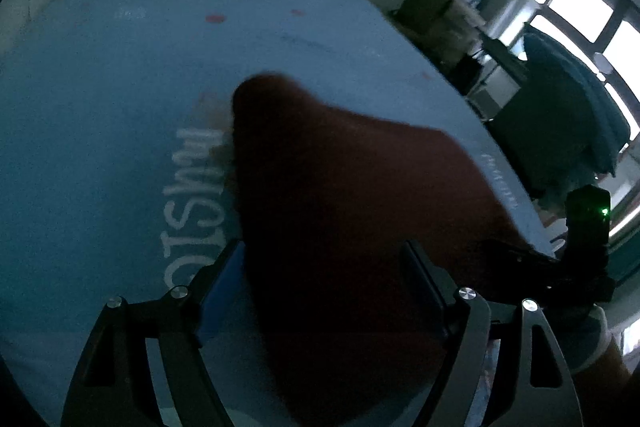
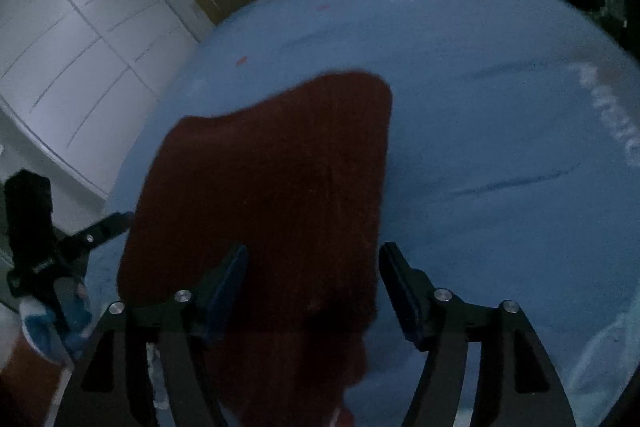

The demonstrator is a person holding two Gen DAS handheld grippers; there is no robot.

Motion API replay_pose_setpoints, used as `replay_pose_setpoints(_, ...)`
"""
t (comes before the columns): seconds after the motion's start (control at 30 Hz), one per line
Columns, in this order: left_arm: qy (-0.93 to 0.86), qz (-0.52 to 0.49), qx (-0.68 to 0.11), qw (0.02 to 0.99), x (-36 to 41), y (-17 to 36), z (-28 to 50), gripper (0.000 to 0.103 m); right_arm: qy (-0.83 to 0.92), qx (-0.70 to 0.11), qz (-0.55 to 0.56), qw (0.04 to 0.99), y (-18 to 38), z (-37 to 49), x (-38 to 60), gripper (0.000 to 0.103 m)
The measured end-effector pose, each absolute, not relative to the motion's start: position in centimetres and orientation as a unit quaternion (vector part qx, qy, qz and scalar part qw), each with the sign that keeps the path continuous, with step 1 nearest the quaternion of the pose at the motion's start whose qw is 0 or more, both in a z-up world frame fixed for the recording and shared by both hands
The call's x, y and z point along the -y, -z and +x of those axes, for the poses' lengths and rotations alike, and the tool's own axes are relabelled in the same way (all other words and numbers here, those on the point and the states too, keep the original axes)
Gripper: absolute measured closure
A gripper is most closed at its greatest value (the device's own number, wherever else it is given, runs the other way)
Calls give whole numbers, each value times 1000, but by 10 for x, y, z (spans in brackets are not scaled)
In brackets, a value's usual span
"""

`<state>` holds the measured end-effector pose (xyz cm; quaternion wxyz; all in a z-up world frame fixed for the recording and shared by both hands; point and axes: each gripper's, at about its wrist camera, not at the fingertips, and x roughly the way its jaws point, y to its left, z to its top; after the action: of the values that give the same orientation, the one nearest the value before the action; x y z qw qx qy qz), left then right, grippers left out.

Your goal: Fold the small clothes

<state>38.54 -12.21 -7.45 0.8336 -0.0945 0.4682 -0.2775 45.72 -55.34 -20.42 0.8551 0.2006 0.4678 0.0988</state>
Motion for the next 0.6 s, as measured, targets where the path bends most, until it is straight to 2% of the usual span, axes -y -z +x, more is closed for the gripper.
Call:
replay_pose_setpoints(0.1, 298, -137, -490, 808, 116, 97, 395, 21, -118, -483, 241, 834, 221, 464, 560, 23)
replay_pose_setpoints(0.2, 326, -211, -505, 771, 106, 121, 405, 19, -156, -481, 284, 814, 232, 468, 567, 24)
replay_pose_setpoints(0.23, 332, -228, -506, 762, 103, 125, 407, 20, -182, -481, 304, 802, 238, 470, 567, 29)
replay_pose_setpoints(0.27, 341, -249, -503, 754, 101, 130, 410, 21, -199, -483, 322, 790, 242, 472, 566, 42)
replay_pose_setpoints(0.4, 368, -317, -491, 723, 88, 141, 421, 38, -215, -473, 358, 776, 250, 473, 564, 50)
replay_pose_setpoints(0.53, 385, -358, -473, 707, 64, 134, 421, 47, -230, -451, 355, 786, 235, 469, 555, 56)
replay_pose_setpoints(0.6, 392, -365, -460, 708, 50, 121, 428, 48, -238, -437, 350, 794, 223, 473, 546, 59)
